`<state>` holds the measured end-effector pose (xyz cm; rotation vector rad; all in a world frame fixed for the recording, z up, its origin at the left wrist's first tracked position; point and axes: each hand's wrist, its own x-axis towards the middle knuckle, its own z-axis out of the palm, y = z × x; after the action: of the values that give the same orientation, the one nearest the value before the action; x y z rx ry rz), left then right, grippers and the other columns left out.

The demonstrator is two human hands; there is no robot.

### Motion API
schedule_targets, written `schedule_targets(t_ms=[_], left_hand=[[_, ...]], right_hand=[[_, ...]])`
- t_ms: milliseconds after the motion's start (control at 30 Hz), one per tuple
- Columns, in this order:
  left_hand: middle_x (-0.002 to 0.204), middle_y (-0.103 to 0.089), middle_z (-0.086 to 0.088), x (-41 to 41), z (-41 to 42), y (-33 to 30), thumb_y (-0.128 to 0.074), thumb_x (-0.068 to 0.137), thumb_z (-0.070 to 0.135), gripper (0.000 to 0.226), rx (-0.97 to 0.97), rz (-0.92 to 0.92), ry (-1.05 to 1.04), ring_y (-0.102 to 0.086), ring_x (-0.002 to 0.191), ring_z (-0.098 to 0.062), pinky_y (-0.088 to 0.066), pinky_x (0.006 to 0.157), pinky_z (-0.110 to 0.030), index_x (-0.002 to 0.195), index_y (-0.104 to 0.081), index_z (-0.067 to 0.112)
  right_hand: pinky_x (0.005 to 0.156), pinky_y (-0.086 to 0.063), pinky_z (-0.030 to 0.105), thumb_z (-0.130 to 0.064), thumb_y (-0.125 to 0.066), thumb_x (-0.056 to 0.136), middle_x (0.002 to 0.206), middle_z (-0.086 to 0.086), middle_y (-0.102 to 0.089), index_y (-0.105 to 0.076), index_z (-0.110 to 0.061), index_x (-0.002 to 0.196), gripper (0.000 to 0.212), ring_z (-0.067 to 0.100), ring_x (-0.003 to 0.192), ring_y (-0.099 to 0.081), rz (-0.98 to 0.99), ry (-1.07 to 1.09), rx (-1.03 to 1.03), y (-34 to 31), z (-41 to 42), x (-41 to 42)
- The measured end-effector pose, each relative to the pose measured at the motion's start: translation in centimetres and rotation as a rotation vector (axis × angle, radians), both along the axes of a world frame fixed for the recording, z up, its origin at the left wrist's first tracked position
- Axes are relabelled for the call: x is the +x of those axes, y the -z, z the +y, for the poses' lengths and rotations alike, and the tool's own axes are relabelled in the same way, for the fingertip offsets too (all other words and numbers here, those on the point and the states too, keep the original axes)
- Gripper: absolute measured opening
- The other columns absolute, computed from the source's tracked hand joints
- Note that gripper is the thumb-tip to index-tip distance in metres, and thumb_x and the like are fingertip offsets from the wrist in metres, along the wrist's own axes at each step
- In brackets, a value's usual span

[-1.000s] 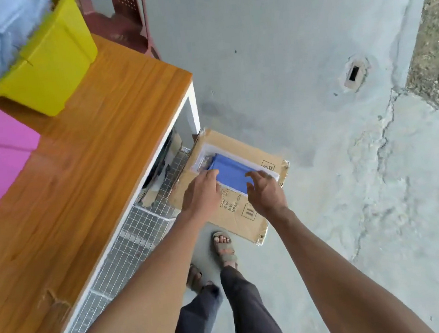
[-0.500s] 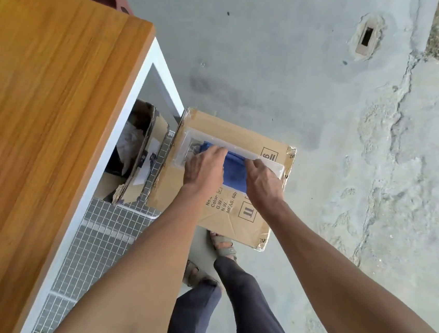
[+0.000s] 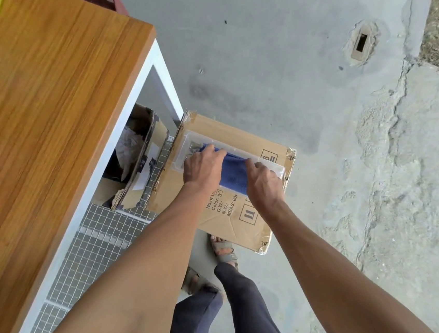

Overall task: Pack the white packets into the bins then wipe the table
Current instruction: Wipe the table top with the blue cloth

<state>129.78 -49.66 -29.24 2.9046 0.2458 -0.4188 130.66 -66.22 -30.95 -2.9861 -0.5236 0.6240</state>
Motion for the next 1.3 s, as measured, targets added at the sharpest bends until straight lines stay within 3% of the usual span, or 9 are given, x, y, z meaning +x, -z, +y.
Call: schedule_targets(t_ms=[233,367,467,667,833,1000,1100,1200,1300], left_hand=[[0.106,-0.063,-0.004,0.2,0.0,1.2,-0.062,0.097,0.004,0.025,0.009,-0.044,0.003,-0.067,0.095,-0.032,-0.047,0.074,-0.039,0.111,-0.068,0.024],[0.107,-0.061,-0.004,-0.9,0.3,1.1,-0.062,0.1,0.013,0.015,-0.042,-0.086,0.007,-0.066,0.089,-0.03,-0.049,0.074,-0.04,0.113,-0.063,0.022],[0.106,-0.06,-0.003,-1.4,0.7,0.9,-0.065,0.1,0.014,0.015,-0.043,-0.121,0.009,-0.067,0.084,-0.029,-0.052,0.068,-0.039,0.113,-0.06,0.021],[0.112,-0.063,-0.002,-0.6,0.4,1.4,-0.069,0.1,0.023,0.027,-0.033,-0.149,0.022,-0.069,0.088,-0.029,-0.054,0.069,-0.039,0.125,-0.061,0.025],[0.116,-0.061,-0.003,-1.0,-0.1,1.9,-0.072,0.099,0.03,0.041,-0.04,-0.113,0.055,-0.069,0.092,-0.029,-0.043,0.067,-0.037,0.138,-0.058,0.032],[0.11,-0.057,-0.001,-0.8,-0.5,1.2,-0.072,0.099,0.03,0.034,-0.04,-0.085,0.085,-0.068,0.091,-0.025,-0.038,0.067,-0.036,0.132,-0.063,0.033],[0.106,-0.055,0.0,-0.7,-0.7,1.0,-0.073,0.098,0.022,0.022,-0.042,-0.066,0.087,-0.063,0.087,-0.022,-0.041,0.071,-0.038,0.118,-0.071,0.03],[0.106,-0.053,-0.001,-1.0,-0.6,0.9,-0.077,0.095,0.019,0.02,-0.073,-0.077,0.07,-0.058,0.088,-0.022,-0.048,0.076,-0.041,0.113,-0.073,0.026],[0.109,-0.054,-0.001,-1.5,-0.4,1.0,-0.077,0.094,0.016,0.018,-0.067,-0.097,0.062,-0.057,0.093,-0.022,-0.05,0.079,-0.041,0.11,-0.073,0.022]], right_hand=[[0.046,-0.035,0.036,0.002,-0.063,0.092,0.083,0.01,-0.06,-0.05,-0.01,0.126,0.039,0.036,0.06,-0.064,-0.098,0.045,0.086,1.5,0.4,-0.4],[0.053,-0.038,0.037,0.005,-0.05,0.095,0.082,0.008,-0.052,-0.052,-0.009,0.119,0.028,0.032,0.06,-0.049,-0.069,0.054,0.059,1.3,0.2,-0.3],[0.057,-0.042,0.038,0.003,-0.048,0.099,0.087,0.01,-0.053,-0.053,-0.008,0.112,0.017,0.032,0.065,-0.053,-0.047,0.052,0.027,1.0,0.3,0.0],[0.061,-0.046,0.04,0.007,-0.047,0.098,0.098,0.014,-0.059,-0.059,-0.005,0.105,0.018,0.036,0.073,-0.061,-0.041,0.019,0.002,1.3,0.8,1.0],[0.045,-0.035,0.035,0.0,-0.056,0.096,0.084,0.012,-0.053,-0.059,-0.005,0.09,0.009,0.037,0.051,-0.058,-0.169,0.038,0.169,1.6,0.0,-0.3],[0.042,-0.036,0.031,-0.01,-0.055,0.101,0.113,0.01,-0.053,-0.056,-0.009,0.103,0.002,0.031,0.065,-0.06,-0.23,0.007,0.284,1.4,-1.0,-1.3],[0.047,-0.05,0.039,-0.013,-0.049,0.104,0.126,0.011,-0.053,-0.052,-0.011,0.116,0.012,0.033,0.087,-0.065,-0.197,0.013,0.283,1.4,-0.9,-1.9],[0.058,-0.053,0.043,-0.011,-0.046,0.104,0.118,0.01,-0.055,-0.046,-0.013,0.122,0.018,0.033,0.094,-0.062,-0.14,0.071,0.281,1.2,-0.6,-2.5],[0.058,-0.045,0.041,-0.002,-0.042,0.103,0.103,0.011,-0.057,-0.041,-0.014,0.123,0.024,0.034,0.085,-0.061,-0.087,0.195,0.337,1.0,-0.4,-2.5]])
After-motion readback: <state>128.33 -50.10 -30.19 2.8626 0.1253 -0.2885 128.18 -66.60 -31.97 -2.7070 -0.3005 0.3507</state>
